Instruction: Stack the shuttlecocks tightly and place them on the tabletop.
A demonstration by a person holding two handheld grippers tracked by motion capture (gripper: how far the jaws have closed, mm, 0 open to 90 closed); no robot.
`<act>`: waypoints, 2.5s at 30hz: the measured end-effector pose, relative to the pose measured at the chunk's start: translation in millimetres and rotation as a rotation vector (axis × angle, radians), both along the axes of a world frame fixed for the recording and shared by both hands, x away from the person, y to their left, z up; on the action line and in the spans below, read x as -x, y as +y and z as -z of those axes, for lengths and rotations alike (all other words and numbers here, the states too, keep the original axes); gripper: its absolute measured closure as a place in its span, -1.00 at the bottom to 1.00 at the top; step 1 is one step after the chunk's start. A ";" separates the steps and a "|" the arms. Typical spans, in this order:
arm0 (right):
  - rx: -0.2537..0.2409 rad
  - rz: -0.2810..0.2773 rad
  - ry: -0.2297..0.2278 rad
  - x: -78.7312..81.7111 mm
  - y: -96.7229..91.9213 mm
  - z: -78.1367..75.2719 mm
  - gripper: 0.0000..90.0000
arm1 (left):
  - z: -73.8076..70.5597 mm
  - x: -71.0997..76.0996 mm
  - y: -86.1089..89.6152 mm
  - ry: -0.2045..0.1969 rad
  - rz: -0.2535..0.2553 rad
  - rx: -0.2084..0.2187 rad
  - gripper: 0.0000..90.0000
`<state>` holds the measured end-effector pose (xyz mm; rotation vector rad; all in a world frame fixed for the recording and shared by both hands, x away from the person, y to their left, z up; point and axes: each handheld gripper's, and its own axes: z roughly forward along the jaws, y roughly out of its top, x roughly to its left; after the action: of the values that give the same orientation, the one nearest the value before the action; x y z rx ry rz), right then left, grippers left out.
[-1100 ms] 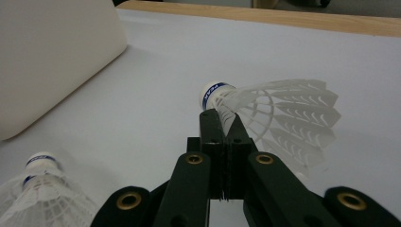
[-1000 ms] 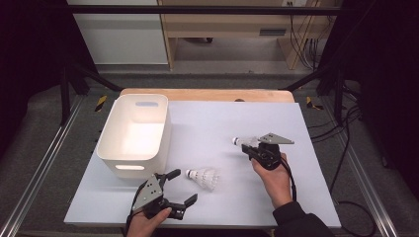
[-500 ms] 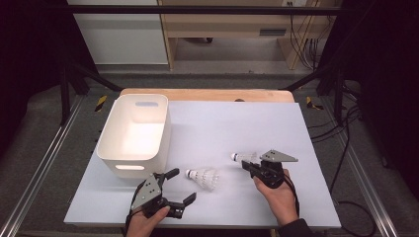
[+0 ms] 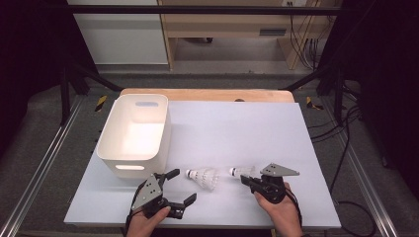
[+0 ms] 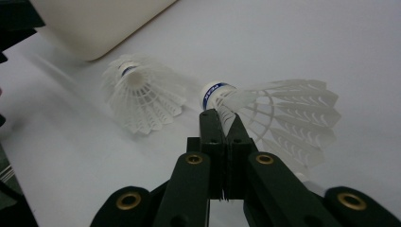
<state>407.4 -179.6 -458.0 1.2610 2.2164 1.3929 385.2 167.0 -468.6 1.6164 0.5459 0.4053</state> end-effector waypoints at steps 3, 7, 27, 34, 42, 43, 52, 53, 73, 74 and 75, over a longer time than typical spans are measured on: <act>0.004 -0.030 0.001 4.0 8.4 0.3 0.98 | -0.1 0.1 0.3 -0.001 -0.003 0.000 -0.91; 0.002 -0.058 0.009 6.9 19.5 2.4 0.98 | -0.4 0.3 0.8 -0.002 -0.003 0.003 -0.91; -0.045 -0.140 0.034 -9.1 65.1 14.3 0.98 | -0.1 0.5 -0.4 -0.002 0.005 -0.006 -0.91; -0.047 -0.146 0.044 -14.8 68.2 19.2 0.98 | -0.2 0.1 -0.4 -0.001 0.007 -0.007 -0.91; -0.046 -0.173 0.038 -15.1 70.7 18.9 0.96 | 0.0 0.5 -1.2 -0.003 0.009 -0.011 -0.91; -0.041 -0.174 0.037 -15.1 70.9 18.8 0.96 | 0.0 0.5 -1.2 -0.003 0.009 -0.011 -0.91; -0.016 -0.180 0.039 -14.1 73.4 18.3 0.96 | -0.1 0.4 -1.0 -0.003 0.009 -0.011 -0.91; -0.016 -0.182 0.040 -14.1 73.5 18.3 0.96 | -0.2 0.5 -1.0 -0.004 0.010 -0.011 -0.91; 0.026 -0.208 0.044 -11.9 74.6 19.7 0.80 | 0.2 0.2 -1.2 0.000 0.010 -0.014 -0.91; 0.021 -0.212 0.040 -11.5 74.4 19.3 0.77 | 0.2 0.3 -1.3 0.000 0.010 -0.014 -0.91; 0.022 -0.212 0.039 -11.0 74.3 19.0 0.73 | 0.2 0.3 -1.3 0.000 0.011 -0.014 -0.91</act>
<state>418.4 -105.4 -477.0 1.0807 2.4447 1.4229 384.9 165.6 -468.8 1.6324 0.5353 0.4022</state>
